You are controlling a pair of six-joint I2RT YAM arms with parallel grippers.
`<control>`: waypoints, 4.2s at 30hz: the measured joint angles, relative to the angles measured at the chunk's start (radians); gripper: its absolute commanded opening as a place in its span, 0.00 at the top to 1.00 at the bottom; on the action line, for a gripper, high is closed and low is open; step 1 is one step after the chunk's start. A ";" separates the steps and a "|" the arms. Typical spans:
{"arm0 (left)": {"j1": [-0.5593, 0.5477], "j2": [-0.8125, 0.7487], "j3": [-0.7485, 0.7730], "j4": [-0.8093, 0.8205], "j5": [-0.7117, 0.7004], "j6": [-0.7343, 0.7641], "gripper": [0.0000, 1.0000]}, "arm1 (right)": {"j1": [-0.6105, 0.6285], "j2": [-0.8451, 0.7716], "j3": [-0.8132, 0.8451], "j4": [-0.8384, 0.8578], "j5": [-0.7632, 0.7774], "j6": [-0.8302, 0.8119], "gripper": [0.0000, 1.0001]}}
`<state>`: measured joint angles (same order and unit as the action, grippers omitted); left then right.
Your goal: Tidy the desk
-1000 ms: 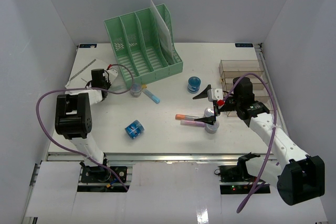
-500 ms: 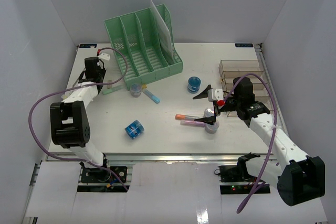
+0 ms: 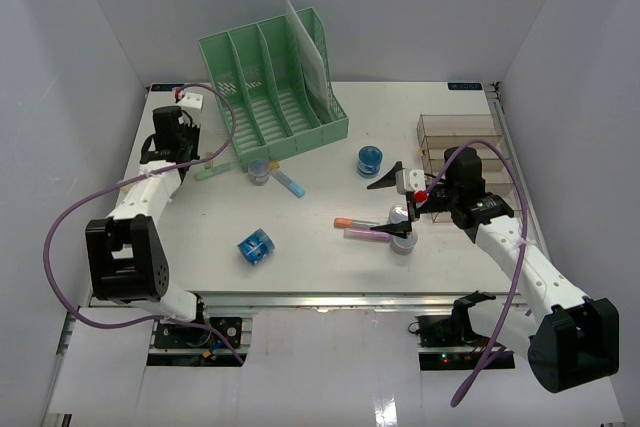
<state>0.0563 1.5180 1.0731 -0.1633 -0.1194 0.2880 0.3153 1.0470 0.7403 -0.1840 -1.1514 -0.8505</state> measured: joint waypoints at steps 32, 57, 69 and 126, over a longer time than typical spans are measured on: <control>0.001 -0.223 -0.094 -0.158 0.082 -0.139 1.00 | 0.335 0.814 0.881 0.069 0.470 0.929 0.19; 0.001 -0.405 -0.305 -0.143 0.186 -0.205 1.00 | 0.534 1.459 1.513 0.275 0.832 1.580 0.28; 0.001 -0.438 -0.346 -0.140 0.233 -0.225 1.00 | 0.616 1.539 1.530 0.345 0.886 1.660 0.41; -0.026 -0.919 -0.113 -0.232 0.123 -0.452 0.32 | 0.519 1.315 1.659 0.442 0.447 1.447 0.92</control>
<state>0.0307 0.5988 0.9596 -0.3955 0.0032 -0.1635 0.8344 2.3618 2.3996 0.2585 -0.7047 0.5970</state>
